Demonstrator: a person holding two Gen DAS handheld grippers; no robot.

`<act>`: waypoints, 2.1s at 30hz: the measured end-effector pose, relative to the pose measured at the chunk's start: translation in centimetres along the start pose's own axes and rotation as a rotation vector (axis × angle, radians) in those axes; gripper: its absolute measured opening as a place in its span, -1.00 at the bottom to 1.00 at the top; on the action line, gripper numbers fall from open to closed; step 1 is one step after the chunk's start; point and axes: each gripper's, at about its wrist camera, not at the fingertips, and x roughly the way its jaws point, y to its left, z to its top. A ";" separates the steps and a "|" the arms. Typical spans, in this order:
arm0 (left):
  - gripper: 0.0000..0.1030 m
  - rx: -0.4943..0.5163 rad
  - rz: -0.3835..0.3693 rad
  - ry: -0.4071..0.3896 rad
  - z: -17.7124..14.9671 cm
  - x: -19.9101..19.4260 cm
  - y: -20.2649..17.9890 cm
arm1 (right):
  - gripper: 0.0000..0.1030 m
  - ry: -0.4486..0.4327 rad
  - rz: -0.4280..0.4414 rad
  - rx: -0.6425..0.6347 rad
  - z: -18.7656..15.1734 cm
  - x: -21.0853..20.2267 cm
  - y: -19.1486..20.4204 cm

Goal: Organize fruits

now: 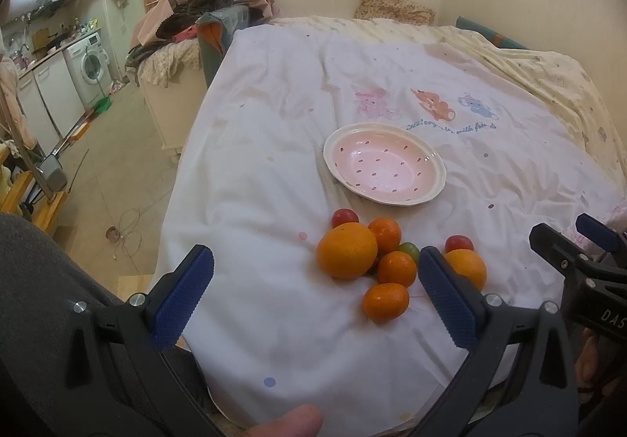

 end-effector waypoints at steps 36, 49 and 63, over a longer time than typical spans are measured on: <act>0.99 0.002 0.002 0.001 -0.1 0.0 -0.1 | 1.00 -0.001 -0.003 0.003 0.0 0.0 0.0; 0.99 -0.006 0.009 0.019 -0.1 0.4 0.0 | 1.00 0.057 0.026 0.026 0.4 0.5 -0.5; 0.99 -0.059 0.019 0.118 -0.4 2.4 0.9 | 0.72 0.629 0.207 0.122 -0.6 11.5 -1.5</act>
